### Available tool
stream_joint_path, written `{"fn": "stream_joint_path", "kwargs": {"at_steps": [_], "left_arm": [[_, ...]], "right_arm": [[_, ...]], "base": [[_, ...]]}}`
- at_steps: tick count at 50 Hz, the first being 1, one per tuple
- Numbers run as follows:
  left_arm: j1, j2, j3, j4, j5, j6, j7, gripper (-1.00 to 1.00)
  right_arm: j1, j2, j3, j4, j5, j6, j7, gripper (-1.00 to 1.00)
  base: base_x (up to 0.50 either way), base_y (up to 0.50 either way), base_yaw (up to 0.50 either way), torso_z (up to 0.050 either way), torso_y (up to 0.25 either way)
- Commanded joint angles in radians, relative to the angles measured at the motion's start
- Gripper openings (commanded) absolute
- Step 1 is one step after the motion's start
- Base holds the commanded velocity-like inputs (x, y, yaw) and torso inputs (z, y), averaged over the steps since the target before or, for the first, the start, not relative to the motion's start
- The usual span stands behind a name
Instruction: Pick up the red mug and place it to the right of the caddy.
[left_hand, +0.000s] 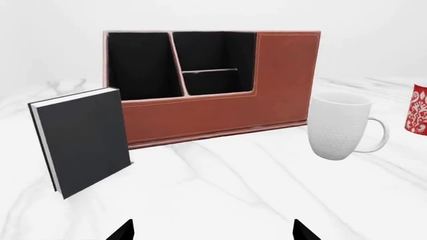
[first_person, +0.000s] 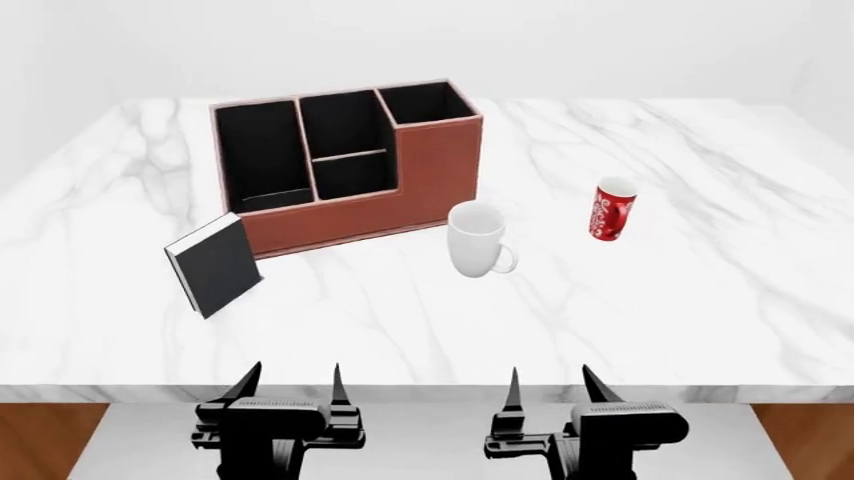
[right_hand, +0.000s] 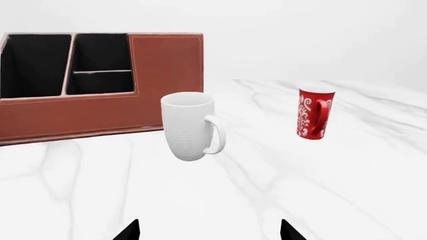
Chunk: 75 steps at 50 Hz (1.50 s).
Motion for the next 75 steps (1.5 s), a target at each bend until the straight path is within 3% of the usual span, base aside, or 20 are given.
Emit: {"fn": "stream_joint_path", "kwargs": {"at_steps": [1, 16, 22, 26, 27, 29, 30, 31, 34, 39, 75], "left_arm": [[-0.004, 0.004, -0.004, 0.004, 0.001, -0.011, 0.003, 1.00], [-0.024, -0.012, 0.018, -0.004, -0.013, -0.036, -0.021, 1.00], [-0.066, -0.023, 0.030, 0.085, -0.018, -0.173, -0.037, 1.00], [-0.207, -0.078, 0.047, 0.458, -0.063, -0.632, -0.027, 1.00], [-0.338, -0.097, 0.040, 0.608, -0.095, -0.782, -0.026, 1.00], [-0.496, -0.103, 0.025, 0.723, -0.140, -1.082, -0.016, 1.00], [-0.556, -0.103, 0.019, 0.750, -0.152, -1.166, -0.016, 1.00], [-0.686, -0.089, -0.010, 0.776, -0.182, -1.302, -0.007, 1.00], [-0.797, -0.073, -0.036, 0.776, -0.205, -1.400, 0.000, 1.00], [-0.841, -0.081, -0.008, 0.771, -0.203, -1.419, -0.010, 1.00], [-0.809, -0.098, 0.012, 0.707, -0.213, -1.338, -0.019, 1.00]], "right_arm": [[0.016, 0.000, 0.005, 0.014, 0.012, 0.012, -0.016, 1.00], [0.030, 0.019, -0.008, 0.042, 0.028, 0.008, 0.006, 1.00], [0.050, 0.025, -0.012, 0.036, 0.050, 0.045, 0.011, 1.00], [0.141, 0.047, -0.016, -0.130, 0.103, 0.341, 0.014, 1.00], [0.180, 0.055, -0.015, -0.200, 0.111, 0.432, 0.028, 1.00], [0.216, 0.063, -0.023, -0.247, 0.100, 0.484, 0.045, 1.00], [0.230, 0.066, -0.028, -0.260, 0.095, 0.505, 0.051, 1.00], [0.264, 0.069, -0.018, -0.297, 0.126, 0.574, 0.042, 1.00], [0.291, 0.069, -0.010, -0.328, 0.133, 0.585, 0.050, 1.00], [0.300, 0.066, -0.006, -0.319, 0.151, 0.585, 0.046, 1.00], [0.308, 0.092, -0.020, -0.340, 0.184, 0.581, 0.059, 1.00]], "base": [[0.00, -0.50, 0.00, 0.000, 0.000], [0.00, -0.50, 0.00, 0.000, 0.000], [0.00, -0.45, 0.00, 0.000, 0.000], [0.00, 0.00, 0.00, 0.000, 0.000], [0.00, 0.00, 0.00, 0.000, 0.000], [0.00, 0.00, 0.00, 0.000, 0.000], [0.00, 0.00, 0.00, 0.000, 0.000], [0.00, 0.00, 0.00, 0.000, 0.000], [0.00, 0.00, 0.00, 0.000, 0.000], [0.10, 0.00, 0.00, 0.000, 0.000], [0.50, 0.00, 0.00, 0.000, 0.000]]}}
